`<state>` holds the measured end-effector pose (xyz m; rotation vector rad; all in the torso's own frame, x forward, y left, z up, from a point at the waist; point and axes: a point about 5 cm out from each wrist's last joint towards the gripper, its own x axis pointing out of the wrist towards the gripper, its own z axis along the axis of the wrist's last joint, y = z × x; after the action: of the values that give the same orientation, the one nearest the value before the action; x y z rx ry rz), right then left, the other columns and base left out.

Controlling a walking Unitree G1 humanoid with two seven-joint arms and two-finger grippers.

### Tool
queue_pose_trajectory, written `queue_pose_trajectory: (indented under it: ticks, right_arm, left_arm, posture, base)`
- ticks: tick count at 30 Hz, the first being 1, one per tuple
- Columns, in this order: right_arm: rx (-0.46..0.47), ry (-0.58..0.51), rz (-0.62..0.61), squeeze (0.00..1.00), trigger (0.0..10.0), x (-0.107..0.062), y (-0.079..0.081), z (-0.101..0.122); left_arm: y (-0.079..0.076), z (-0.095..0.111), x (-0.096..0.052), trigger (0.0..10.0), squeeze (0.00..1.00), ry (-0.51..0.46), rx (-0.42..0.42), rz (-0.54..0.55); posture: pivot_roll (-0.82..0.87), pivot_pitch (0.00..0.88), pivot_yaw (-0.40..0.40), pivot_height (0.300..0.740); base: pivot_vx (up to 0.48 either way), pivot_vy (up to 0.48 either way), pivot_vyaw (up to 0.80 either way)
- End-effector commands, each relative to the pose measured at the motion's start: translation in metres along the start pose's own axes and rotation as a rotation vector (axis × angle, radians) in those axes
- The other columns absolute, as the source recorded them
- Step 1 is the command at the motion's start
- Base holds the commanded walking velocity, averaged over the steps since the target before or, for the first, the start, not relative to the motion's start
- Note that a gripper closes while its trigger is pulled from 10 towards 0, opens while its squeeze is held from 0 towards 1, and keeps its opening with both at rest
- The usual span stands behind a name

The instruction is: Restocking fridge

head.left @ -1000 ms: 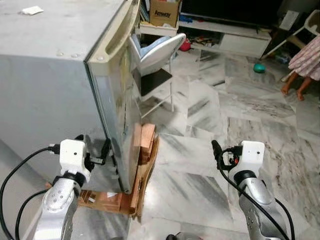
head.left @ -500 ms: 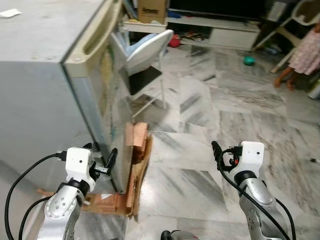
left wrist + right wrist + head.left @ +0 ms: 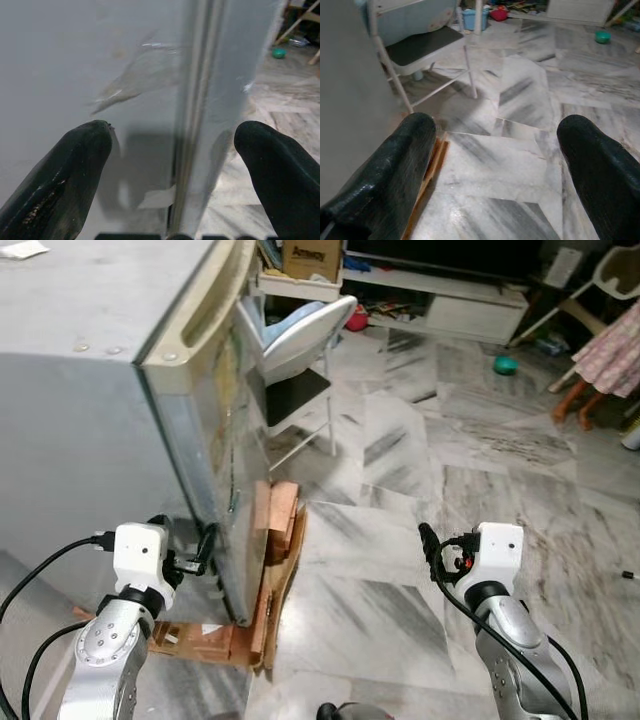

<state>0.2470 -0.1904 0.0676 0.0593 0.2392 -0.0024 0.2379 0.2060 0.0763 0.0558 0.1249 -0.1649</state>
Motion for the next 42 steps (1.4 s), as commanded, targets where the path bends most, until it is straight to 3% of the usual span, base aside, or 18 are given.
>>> queue_pose_trajectory:
  ticks: [1, 5, 9, 12, 21, 38, 42]
  right_arm:
    - [-0.009, 0.012, -0.014, 0.0, 10.0, 0.0, -0.005, -0.001]
    - [-0.021, 0.022, -0.018, 0.0, 10.0, -0.002, -0.006, -0.002]
    - [-0.023, 0.033, -0.027, 0.0, 10.0, -0.005, -0.009, -0.005]
    - [-0.03, 0.052, -0.031, 0.0, 10.0, -0.005, -0.009, -0.007]
    - [-0.039, 0.062, -0.018, 0.0, 10.0, -0.004, -0.007, -0.008]
    - [-0.036, 0.063, -0.021, 0.0, 10.0, -0.003, -0.007, -0.008]
    - [-0.036, 0.063, -0.018, 0.0, 10.0, -0.004, -0.007, -0.008]
  left_arm:
    - [0.0, 0.002, 0.004, 10.0, 0.0, -0.003, 0.013, 0.0]
    - [-0.004, 0.006, 0.011, 10.0, 0.0, -0.007, -0.01, -0.062]
    - [-0.008, 0.001, 0.009, 10.0, 0.0, 0.023, -0.008, -0.103]
    - [-0.005, -0.005, 0.005, 10.0, 0.0, 0.056, -0.002, -0.061]
    - [-0.009, -0.008, 0.0, 10.0, 0.0, 0.057, 0.014, -0.071]
    - [-0.011, -0.006, 0.002, 10.0, 0.0, 0.052, 0.01, -0.082]
    - [-0.008, -0.007, 0.001, 10.0, 0.0, 0.054, -0.003, -0.038]
  posture:
    - [0.02, 0.011, -0.059, 0.74]
    - [0.01, 0.008, -0.054, 0.74]
    - [0.01, 0.01, -0.053, 0.74]
    - [0.01, 0.014, -0.052, 0.74]
    - [0.02, 0.013, -0.059, 0.74]
    - [0.01, 0.013, -0.053, 0.74]
    - [0.01, 0.014, -0.054, 0.74]
  base:
    - [0.0, 0.0, 0.0]
    - [0.0, 0.0, 0.0]
    - [0.0, 0.0, 0.0]
    - [0.0, 0.0, 0.0]
    - [0.0, 0.0, 0.0]
    - [0.0, -0.375, 0.0]
    - [0.0, -0.083, 0.0]
